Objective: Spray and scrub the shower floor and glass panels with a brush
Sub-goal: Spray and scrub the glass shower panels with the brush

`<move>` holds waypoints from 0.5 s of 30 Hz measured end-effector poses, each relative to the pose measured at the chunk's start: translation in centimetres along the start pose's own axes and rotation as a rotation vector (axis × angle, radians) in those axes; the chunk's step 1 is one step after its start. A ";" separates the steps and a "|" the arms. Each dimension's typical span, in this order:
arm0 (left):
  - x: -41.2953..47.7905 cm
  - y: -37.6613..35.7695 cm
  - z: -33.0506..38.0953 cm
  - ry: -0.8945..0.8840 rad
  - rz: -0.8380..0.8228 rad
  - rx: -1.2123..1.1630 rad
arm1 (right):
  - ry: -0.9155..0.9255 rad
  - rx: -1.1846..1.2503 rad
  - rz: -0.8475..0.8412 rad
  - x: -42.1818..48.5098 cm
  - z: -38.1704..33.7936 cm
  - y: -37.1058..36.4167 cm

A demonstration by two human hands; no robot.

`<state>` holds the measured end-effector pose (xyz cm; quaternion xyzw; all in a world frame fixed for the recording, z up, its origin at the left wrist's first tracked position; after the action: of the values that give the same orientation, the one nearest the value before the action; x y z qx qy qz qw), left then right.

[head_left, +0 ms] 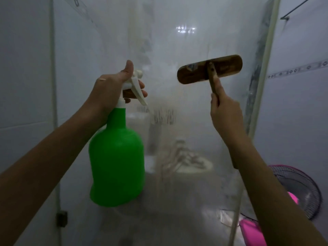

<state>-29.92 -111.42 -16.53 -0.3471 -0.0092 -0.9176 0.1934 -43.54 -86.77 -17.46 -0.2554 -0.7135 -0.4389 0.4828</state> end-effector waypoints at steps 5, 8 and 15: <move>-0.5 -1.8 -1.8 0.055 -0.027 -0.100 | -0.094 0.041 -0.144 -14.6 5.4 -2.1; -0.5 -3.0 -2.4 0.069 -0.047 -0.132 | -0.071 0.036 -0.116 -11.6 5.7 -1.8; -0.2 -5.1 -3.0 0.073 -0.032 -0.147 | -0.033 0.079 0.072 4.1 3.7 2.1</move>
<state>-33.52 -107.12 -18.32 -0.3266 0.0598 -0.9308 0.1530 -45.33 -82.74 -13.45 -0.2686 -0.7285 -0.3884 0.4963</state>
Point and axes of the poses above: each hand's wrist, its own x-axis towards the middle knuckle, its own y-axis out of the back of the hand, z = x × y, the point moved 6 cm from there along x, towards the middle knuckle, and after that the axes turned 11 degrees about -x, right-handed, at the moved point
